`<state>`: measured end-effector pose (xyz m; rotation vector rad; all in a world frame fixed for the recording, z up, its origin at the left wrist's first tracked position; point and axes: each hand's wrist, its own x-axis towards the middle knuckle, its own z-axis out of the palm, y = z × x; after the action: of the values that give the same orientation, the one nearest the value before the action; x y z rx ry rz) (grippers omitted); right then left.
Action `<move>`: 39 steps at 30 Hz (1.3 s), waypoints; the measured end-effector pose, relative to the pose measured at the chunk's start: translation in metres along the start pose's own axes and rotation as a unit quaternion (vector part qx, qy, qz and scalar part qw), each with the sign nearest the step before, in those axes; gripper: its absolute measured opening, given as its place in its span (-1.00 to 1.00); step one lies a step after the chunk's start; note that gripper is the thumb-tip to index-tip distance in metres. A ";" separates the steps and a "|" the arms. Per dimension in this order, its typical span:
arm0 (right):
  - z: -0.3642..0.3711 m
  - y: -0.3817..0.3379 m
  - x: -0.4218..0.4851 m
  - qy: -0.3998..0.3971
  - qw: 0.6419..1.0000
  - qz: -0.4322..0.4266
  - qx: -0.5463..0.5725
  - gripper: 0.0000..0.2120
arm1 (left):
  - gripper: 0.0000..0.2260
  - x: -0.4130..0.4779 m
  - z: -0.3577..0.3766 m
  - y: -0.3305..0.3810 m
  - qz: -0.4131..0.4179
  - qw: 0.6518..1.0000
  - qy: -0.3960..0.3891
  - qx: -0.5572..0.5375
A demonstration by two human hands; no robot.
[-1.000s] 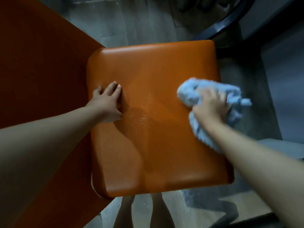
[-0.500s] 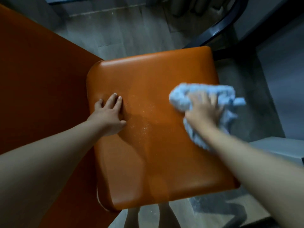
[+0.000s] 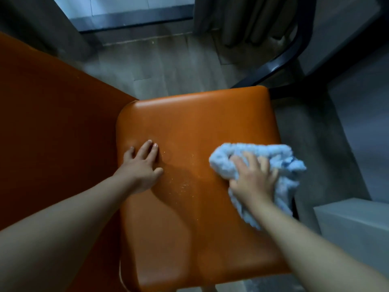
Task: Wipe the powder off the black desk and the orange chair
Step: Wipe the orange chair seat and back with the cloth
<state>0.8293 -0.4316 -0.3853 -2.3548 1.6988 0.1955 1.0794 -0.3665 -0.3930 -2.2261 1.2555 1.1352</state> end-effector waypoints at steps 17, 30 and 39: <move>0.001 -0.018 0.032 0.037 0.996 -0.074 -0.024 -0.51 | -0.35 0.006 0.018 0.001 -0.015 0.999 0.050 -0.007; 0.002 0.001 -0.031 -0.007 0.989 -0.145 -0.034 -0.43 | -0.33 0.011 0.021 -0.003 -0.015 0.998 0.053 -0.020; -0.019 -0.028 0.102 0.016 0.997 0.075 0.016 -0.52 | -0.33 0.009 0.016 -0.004 -0.009 0.999 0.045 -0.028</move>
<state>0.8879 -0.5221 -0.3884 -2.2201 1.8813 0.1571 1.0781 -0.3595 -0.4100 -2.3489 1.2513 1.0862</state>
